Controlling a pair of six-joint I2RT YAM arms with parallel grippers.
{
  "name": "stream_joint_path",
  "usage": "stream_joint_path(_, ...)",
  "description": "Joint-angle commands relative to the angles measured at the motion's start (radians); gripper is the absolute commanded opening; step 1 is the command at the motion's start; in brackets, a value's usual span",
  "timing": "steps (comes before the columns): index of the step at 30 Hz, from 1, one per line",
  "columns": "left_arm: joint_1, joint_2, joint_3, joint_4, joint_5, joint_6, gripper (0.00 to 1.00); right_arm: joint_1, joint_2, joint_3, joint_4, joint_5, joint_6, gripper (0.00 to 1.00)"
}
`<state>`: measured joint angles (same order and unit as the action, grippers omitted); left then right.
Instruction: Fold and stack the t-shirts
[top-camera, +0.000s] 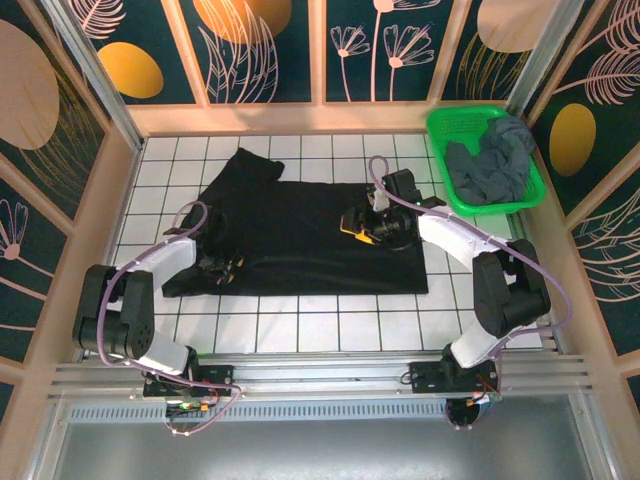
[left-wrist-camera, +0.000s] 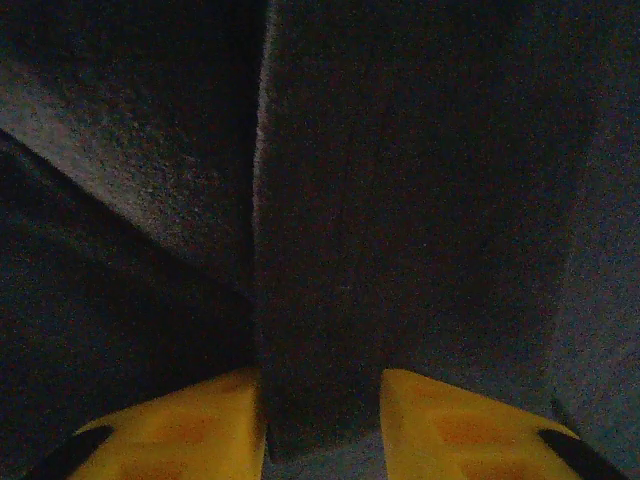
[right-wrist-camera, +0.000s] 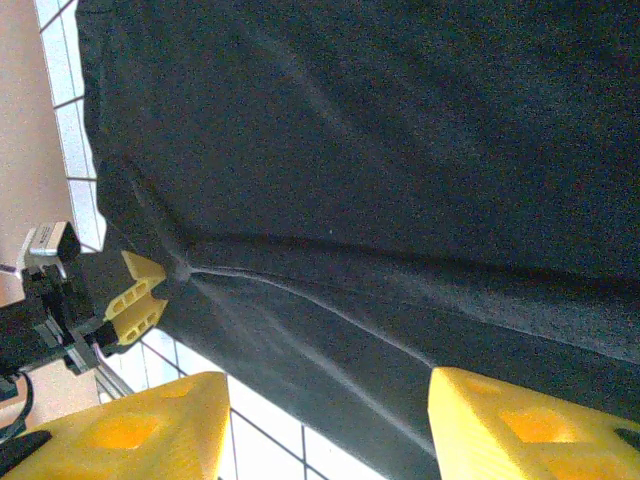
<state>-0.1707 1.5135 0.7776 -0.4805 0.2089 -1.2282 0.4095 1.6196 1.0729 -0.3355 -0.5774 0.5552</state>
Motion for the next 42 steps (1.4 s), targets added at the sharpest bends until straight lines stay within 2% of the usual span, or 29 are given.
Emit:
stream_joint_path(1, -0.007, 0.017, 0.025, 0.016, 0.002, -0.002, 0.20, -0.001, 0.010, 0.026, 0.006, -0.008, 0.005, 0.56)
stream_joint_path(4, -0.009, 0.035, 0.067, 0.007, -0.008, 0.015, 0.00, -0.003, 0.009, 0.027, 0.000, 0.004, 0.007, 0.55)
stream_joint_path(9, -0.014, 0.109, 0.189, -0.032, -0.033, 0.093, 0.00, -0.013, 0.008, 0.033, -0.007, 0.021, 0.017, 0.54)
stream_joint_path(22, -0.076, 0.451, 0.653, -0.266, -0.098, 0.465, 0.00, -0.047, 0.013, 0.034, -0.026, 0.008, 0.019, 0.52)
stream_joint_path(31, -0.099, 0.542, 0.794, -0.306, -0.117, 0.590, 0.00, -0.049, 0.029, 0.032, -0.030, -0.002, 0.015, 0.51)
stream_joint_path(32, -0.099, 0.555, 0.809, -0.313, -0.108, 0.602, 0.03, -0.049, 0.030, 0.033, -0.030, -0.004, 0.015, 0.51)
stream_joint_path(33, -0.098, 0.565, 0.822, -0.323, -0.103, 0.611, 0.12, -0.048, 0.033, 0.034, -0.032, -0.005, 0.014, 0.51)
stream_joint_path(35, -0.101, 0.570, 0.847, -0.340, -0.114, 0.625, 0.41, -0.048, 0.036, 0.036, -0.036, -0.007, 0.010, 0.51)
stream_joint_path(36, -0.102, 0.557, 0.849, -0.336, -0.131, 0.624, 0.48, -0.048, 0.036, 0.036, -0.037, -0.007, 0.009, 0.51)
stream_joint_path(38, -0.102, 0.499, 0.837, -0.308, -0.177, 0.609, 0.51, -0.048, 0.035, 0.032, -0.039, -0.004, 0.008, 0.51)
stream_joint_path(42, -0.101, 0.389, 0.793, -0.300, -0.247, 0.580, 0.47, -0.049, 0.027, 0.012, -0.038, 0.004, 0.001, 0.51)
